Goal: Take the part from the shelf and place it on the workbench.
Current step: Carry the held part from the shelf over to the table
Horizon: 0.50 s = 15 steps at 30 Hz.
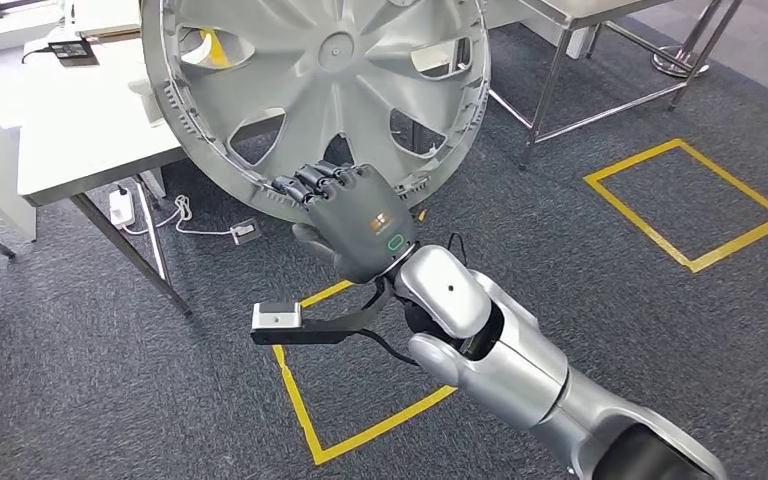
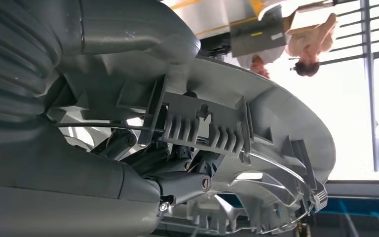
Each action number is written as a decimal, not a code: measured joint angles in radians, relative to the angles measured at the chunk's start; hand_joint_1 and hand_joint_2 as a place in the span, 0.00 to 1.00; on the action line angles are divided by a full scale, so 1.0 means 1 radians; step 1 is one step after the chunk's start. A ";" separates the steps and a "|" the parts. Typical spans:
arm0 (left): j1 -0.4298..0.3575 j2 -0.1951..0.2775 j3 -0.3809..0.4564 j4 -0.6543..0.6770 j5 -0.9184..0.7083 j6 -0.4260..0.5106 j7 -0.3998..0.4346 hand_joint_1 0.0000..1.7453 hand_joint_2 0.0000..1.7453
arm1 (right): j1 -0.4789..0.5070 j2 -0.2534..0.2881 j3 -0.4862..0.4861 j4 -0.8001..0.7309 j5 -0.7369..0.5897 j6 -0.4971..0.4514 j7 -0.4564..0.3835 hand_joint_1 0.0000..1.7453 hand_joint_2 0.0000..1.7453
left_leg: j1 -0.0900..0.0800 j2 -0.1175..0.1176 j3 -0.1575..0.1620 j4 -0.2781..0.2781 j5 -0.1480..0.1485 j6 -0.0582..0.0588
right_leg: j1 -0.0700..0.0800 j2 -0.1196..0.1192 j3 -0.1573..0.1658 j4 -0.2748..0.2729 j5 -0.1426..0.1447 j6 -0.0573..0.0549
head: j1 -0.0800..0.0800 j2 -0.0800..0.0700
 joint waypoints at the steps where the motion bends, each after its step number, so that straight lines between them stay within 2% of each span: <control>1: 0.001 -0.001 0.000 0.000 -0.001 0.000 0.000 0.00 1.00 | 0.000 -0.001 0.000 0.000 0.000 -0.002 0.001 1.00 1.00 | 0.002 0.001 0.002 -0.005 0.000 -0.004 | 0.001 -0.001 0.000 0.002 0.000 -0.010 | 0.000 0.000; 3: 0.001 -0.002 0.000 0.000 -0.003 0.000 0.000 0.00 1.00 | 0.001 -0.003 0.000 0.000 0.000 -0.007 0.001 1.00 1.00 | 0.003 0.014 -0.008 0.022 -0.015 -0.007 | 0.002 -0.003 0.004 0.001 -0.001 -0.026 | -0.001 0.000; 4: 0.000 -0.002 0.000 0.000 -0.003 0.000 0.000 0.00 1.00 | 0.001 -0.004 0.000 0.000 0.000 -0.010 0.001 1.00 1.00 | 0.001 0.022 -0.028 0.064 -0.037 -0.005 | 0.004 -0.004 0.006 0.000 -0.001 -0.032 | -0.002 0.000; 6: -0.001 -0.002 0.000 0.000 -0.004 0.000 0.000 0.00 1.00 | 0.005 -0.008 0.000 0.000 0.000 -0.013 0.000 1.00 1.00 | -0.007 0.033 -0.097 0.197 -0.093 0.003 | 0.009 -0.007 0.009 0.000 -0.006 -0.041 | -0.002 0.000; 7: -0.001 -0.002 0.000 0.000 -0.005 0.000 0.000 0.00 1.00 | 0.008 -0.009 0.000 0.000 0.000 -0.014 0.000 1.00 1.00 | -0.011 0.034 -0.131 0.257 -0.110 0.007 | 0.012 -0.008 0.012 0.000 -0.009 -0.044 | -0.002 0.000; 8: 0.001 -0.002 0.000 0.000 -0.005 0.000 0.000 0.00 1.00 | 0.011 -0.011 0.000 0.000 0.000 -0.014 0.000 1.00 1.00 | -0.015 0.034 -0.152 0.287 -0.110 0.013 | 0.016 -0.009 0.016 0.000 -0.014 -0.047 | -0.002 0.000; 9: 0.002 -0.002 0.000 0.000 -0.005 0.000 0.000 0.00 1.00 | 0.013 -0.012 0.000 0.000 0.000 -0.015 0.000 1.00 1.00 | -0.019 0.034 -0.154 0.280 -0.089 0.020 | 0.019 -0.009 0.022 0.000 -0.019 -0.049 | -0.002 0.000; 11: 0.002 -0.002 0.000 0.000 -0.005 0.000 0.000 0.00 1.00 | 0.015 -0.014 0.000 0.000 0.000 -0.015 0.000 1.00 1.00 | -0.028 0.035 -0.109 0.170 -0.015 0.037 | 0.022 -0.009 0.040 0.000 -0.033 -0.046 | -0.002 0.000; 12: 0.002 -0.002 0.000 0.000 -0.005 0.000 0.000 0.00 1.00 | 0.015 -0.014 0.000 0.000 0.000 -0.015 0.000 1.00 1.00 | -0.034 0.037 -0.079 0.109 0.010 0.044 | 0.024 -0.009 0.047 0.000 -0.041 -0.042 | -0.002 0.000; 13: 0.001 -0.002 0.000 0.000 -0.005 0.000 0.000 0.00 1.00 | 0.015 -0.015 0.000 0.000 0.000 -0.015 0.000 1.00 1.00 | -0.038 0.039 -0.056 0.065 0.021 0.048 | 0.025 -0.009 0.052 -0.002 -0.046 -0.037 | -0.003 0.000; 15: -0.001 -0.002 0.000 0.000 -0.005 0.000 0.000 0.00 1.00 | 0.015 -0.016 0.000 0.000 0.001 -0.017 0.000 1.00 1.00 | -0.045 0.038 -0.037 0.033 0.012 0.052 | 0.029 -0.010 0.060 -0.007 -0.049 -0.024 | -0.003 0.000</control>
